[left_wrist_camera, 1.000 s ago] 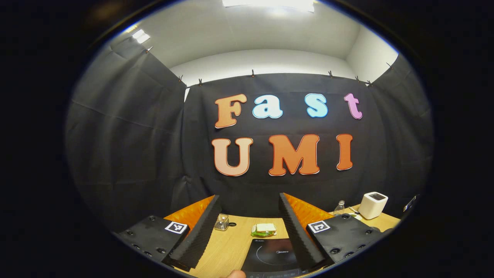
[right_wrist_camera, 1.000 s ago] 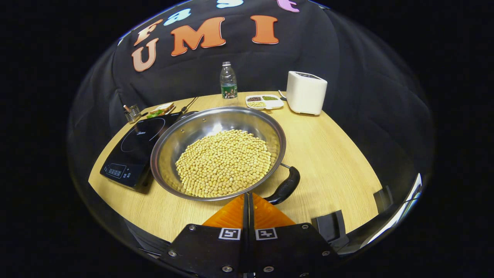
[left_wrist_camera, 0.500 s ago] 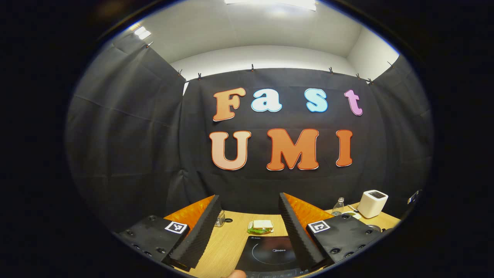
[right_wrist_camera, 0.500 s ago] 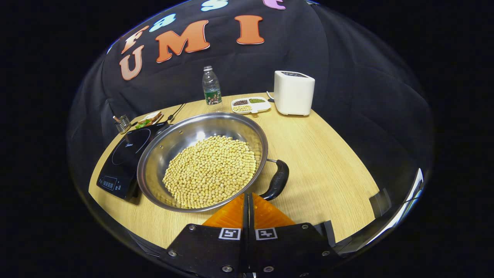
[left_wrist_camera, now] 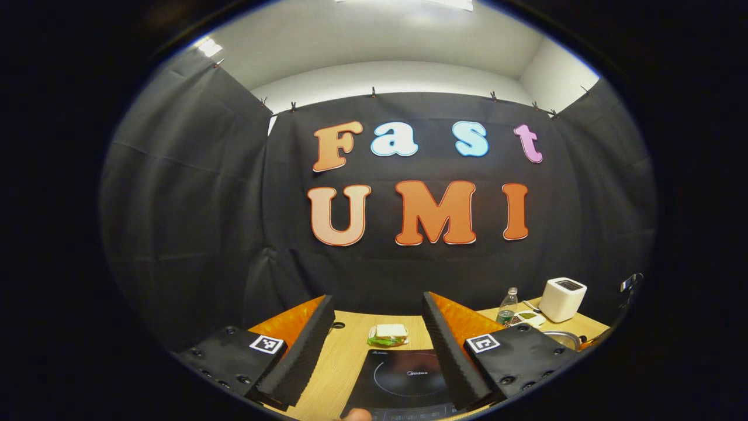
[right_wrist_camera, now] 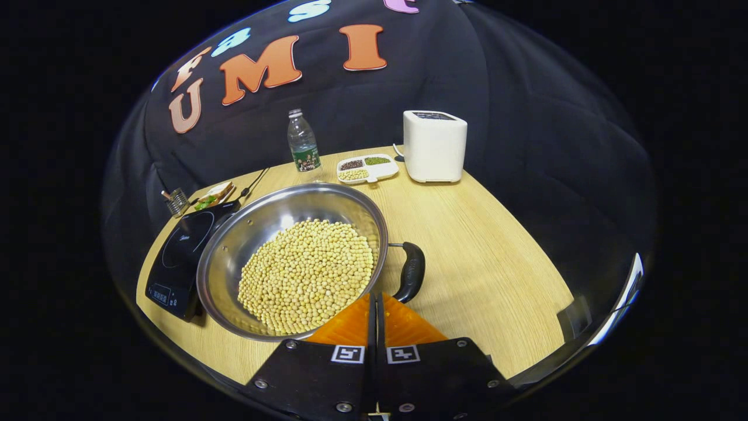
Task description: First push the handle of the pot to place it horizontally, then grasp the pot with both hands and set it on the induction cooktop.
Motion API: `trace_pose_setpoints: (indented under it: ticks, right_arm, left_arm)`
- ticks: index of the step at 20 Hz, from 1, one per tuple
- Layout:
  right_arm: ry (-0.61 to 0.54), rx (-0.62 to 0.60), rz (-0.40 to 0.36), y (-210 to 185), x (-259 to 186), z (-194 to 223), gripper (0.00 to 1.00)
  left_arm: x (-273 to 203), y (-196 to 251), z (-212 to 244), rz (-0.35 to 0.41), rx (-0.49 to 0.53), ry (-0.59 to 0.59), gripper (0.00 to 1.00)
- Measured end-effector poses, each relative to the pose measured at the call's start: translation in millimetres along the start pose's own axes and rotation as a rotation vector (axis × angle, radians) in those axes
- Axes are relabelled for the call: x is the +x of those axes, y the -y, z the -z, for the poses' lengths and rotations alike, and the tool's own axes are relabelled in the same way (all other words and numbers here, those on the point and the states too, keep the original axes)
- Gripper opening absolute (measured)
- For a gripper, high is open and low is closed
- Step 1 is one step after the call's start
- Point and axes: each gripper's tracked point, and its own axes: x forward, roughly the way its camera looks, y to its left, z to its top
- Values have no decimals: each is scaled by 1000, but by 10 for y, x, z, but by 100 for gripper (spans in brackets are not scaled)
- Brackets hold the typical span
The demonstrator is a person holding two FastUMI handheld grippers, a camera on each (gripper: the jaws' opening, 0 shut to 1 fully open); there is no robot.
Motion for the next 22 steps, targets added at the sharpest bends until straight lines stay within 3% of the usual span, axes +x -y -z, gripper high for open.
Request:
trace_pose_setpoints:
  ticks: [14, 22]
  right_arm:
    - [12, 7, 15, 198, 264, -237, 0]
    - [12, 9, -2, 208, 329, -309, 0]
  left_arm:
    - [209, 234, 524, 16, -15, -95, 99]
    - [217, 566, 819, 69, -37, -157, 99]
